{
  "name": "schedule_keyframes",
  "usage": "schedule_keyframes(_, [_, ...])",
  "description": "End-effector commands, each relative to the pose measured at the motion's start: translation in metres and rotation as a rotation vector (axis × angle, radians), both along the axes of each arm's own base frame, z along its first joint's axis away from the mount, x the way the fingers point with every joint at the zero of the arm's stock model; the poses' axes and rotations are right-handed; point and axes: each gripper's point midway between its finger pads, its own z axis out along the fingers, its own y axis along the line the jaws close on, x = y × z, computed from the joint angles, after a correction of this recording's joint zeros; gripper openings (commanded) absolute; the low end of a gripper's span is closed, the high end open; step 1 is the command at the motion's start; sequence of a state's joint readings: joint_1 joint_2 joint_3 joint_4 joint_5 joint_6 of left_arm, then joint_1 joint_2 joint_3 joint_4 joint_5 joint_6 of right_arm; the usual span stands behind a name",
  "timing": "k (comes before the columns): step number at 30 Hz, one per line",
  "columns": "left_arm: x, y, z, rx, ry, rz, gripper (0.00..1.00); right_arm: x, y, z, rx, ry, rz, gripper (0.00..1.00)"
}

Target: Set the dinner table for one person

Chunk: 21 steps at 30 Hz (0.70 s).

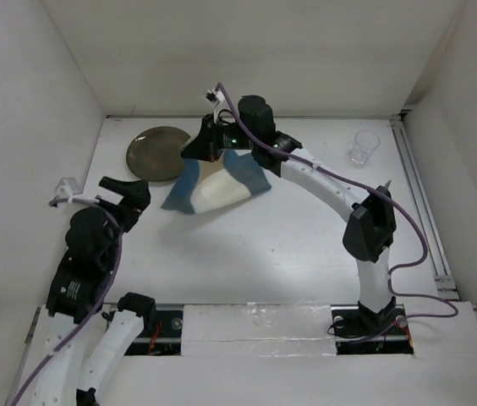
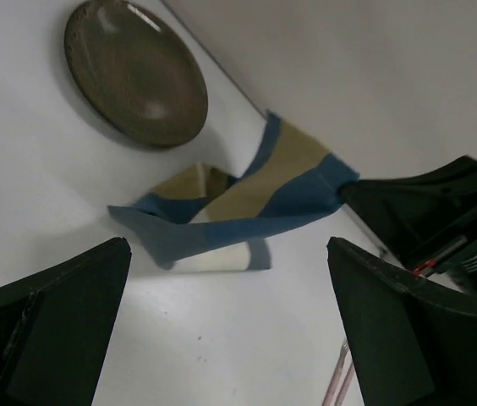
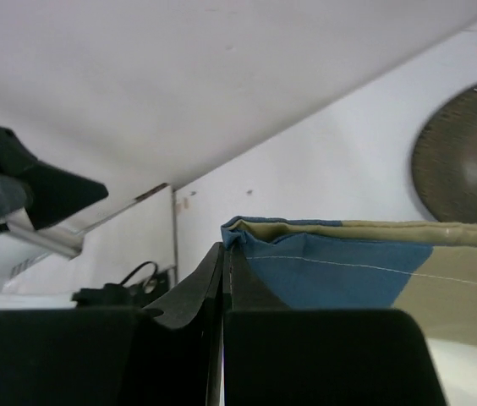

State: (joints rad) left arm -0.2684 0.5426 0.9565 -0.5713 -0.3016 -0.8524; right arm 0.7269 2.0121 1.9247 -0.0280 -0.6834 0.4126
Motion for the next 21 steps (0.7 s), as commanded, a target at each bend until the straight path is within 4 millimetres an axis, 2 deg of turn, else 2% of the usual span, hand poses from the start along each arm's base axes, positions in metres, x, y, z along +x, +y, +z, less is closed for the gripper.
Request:
schedule_keyframes(1, [-0.013, 0.026, 0.014, 0.007, -0.029, 0.129, 1.00, -0.009, -0.015, 0.098, 0.211, -0.185, 0.036, 0.00])
schedule_keyframes(4, [-0.006, 0.023, 0.006, 0.053, 0.024, 0.110, 1.00, 0.004, -0.042, 0.136, 0.276, -0.248, -0.043, 0.00])
schedule_keyframes(5, [-0.005, 0.021, 0.001, 0.057, 0.047, 0.098, 1.00, 0.014, -0.062, 0.145, 0.284, -0.270, -0.082, 0.00])
schedule_keyframes(7, [-0.003, 0.019, -0.007, 0.083, 0.072, 0.079, 1.00, 0.020, -0.083, 0.145, 0.274, -0.276, -0.102, 0.00])
schedule_keyframes(8, [-0.001, 0.016, -0.007, 0.077, 0.066, 0.067, 1.00, 0.024, -0.109, 0.158, 0.285, -0.309, -0.148, 0.00])
schedule_keyframes(9, [0.001, 0.013, -0.010, 0.073, 0.068, 0.056, 1.00, 0.029, -0.119, 0.136, 0.266, -0.293, -0.159, 0.00])
schedule_keyframes(10, [0.004, 0.012, -0.008, 0.069, 0.054, 0.056, 1.00, 0.025, -0.129, 0.131, 0.260, -0.303, -0.140, 0.00])
schedule_keyframes(11, [0.006, 0.009, -0.016, 0.068, 0.063, 0.044, 1.00, 0.027, -0.140, 0.126, 0.254, -0.301, -0.163, 0.00])
schedule_keyframes(12, [0.008, 0.005, -0.017, 0.060, 0.060, 0.026, 1.00, 0.029, -0.162, 0.113, 0.228, -0.290, -0.207, 0.00])
schedule_keyframes(14, [0.014, -0.002, -0.020, 0.045, 0.042, -0.005, 1.00, 0.035, -0.187, 0.097, 0.204, -0.254, -0.291, 0.00])
schedule_keyframes(15, [0.020, -0.007, -0.022, 0.043, 0.053, -0.020, 1.00, 0.031, -0.206, 0.081, 0.178, -0.239, -0.331, 0.00])
schedule_keyframes(16, [0.024, -0.015, -0.030, 0.033, 0.071, -0.060, 1.00, 0.031, -0.216, 0.068, 0.147, -0.234, -0.364, 0.00])
schedule_keyframes(17, [0.031, -0.022, -0.029, 0.021, 0.052, -0.084, 1.00, 0.034, -0.227, 0.058, 0.124, -0.227, -0.420, 0.00])
schedule_keyframes(18, [0.038, -0.029, -0.045, 0.022, 0.092, -0.107, 1.00, 0.035, -0.239, 0.047, 0.094, -0.222, -0.461, 0.00])
schedule_keyframes(19, [0.041, -0.040, -0.051, 0.005, 0.103, -0.160, 1.00, 0.026, -0.247, 0.026, 0.046, -0.201, -0.491, 0.00])
schedule_keyframes(21, [0.052, -0.054, -0.057, -0.017, 0.093, -0.219, 1.00, 0.026, -0.264, 0.007, 0.013, -0.175, -0.578, 0.00])
